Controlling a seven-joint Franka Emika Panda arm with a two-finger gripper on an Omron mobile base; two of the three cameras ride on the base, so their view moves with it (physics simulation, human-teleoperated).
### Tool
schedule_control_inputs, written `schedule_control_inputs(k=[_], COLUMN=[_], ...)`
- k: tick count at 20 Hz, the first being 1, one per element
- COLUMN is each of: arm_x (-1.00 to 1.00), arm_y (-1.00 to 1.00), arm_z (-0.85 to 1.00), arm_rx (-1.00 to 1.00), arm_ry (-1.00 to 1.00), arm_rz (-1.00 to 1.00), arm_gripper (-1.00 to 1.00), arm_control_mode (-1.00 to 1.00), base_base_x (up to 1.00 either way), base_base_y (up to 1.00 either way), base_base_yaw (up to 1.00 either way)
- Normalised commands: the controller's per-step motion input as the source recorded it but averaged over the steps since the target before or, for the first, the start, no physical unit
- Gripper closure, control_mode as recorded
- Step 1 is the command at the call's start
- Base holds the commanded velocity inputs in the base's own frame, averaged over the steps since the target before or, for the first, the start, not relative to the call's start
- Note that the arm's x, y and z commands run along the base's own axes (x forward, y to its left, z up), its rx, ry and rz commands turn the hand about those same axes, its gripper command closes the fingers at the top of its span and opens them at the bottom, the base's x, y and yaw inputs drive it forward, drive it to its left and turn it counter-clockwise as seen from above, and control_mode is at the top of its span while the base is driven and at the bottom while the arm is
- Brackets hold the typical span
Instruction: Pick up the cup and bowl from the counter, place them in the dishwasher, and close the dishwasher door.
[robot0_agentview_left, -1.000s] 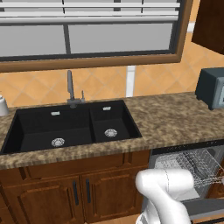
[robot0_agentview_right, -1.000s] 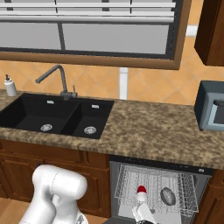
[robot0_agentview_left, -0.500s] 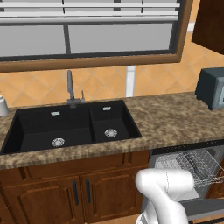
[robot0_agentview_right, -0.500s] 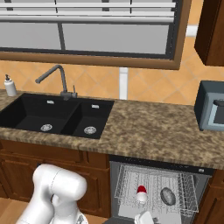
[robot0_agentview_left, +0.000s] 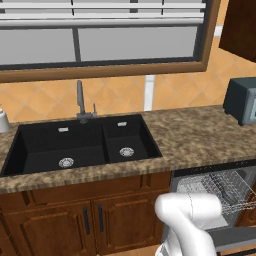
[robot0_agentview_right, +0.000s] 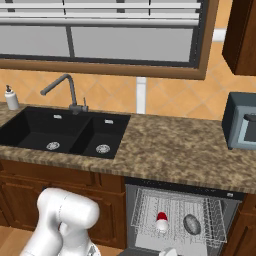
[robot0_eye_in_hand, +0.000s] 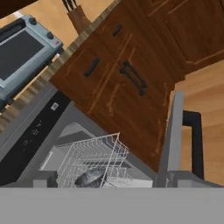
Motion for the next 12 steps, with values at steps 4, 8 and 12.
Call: schedule_control_inputs(k=[4,8,12], arm_x=[-0.99,-0.96,-0.96], arm_y=[-0.79,-0.86,-0.77], arm_z=[-0.23,-0.86,-1.00], arm_rx=[0.53,0.53,0.53], arm_ry=[0.02,0.06,0.02], arm_rz=[0.30,0.35,0.37], arm_gripper=[-1.00,-1.00,-1.00], arm_control_mode=[-1.00,-1.00,-1.00], base_base_x=[0.00,0.00,0.00], base_base_y=[0.00,0.00,0.00], base_base_yaw=[0.00,0.00,0.00])
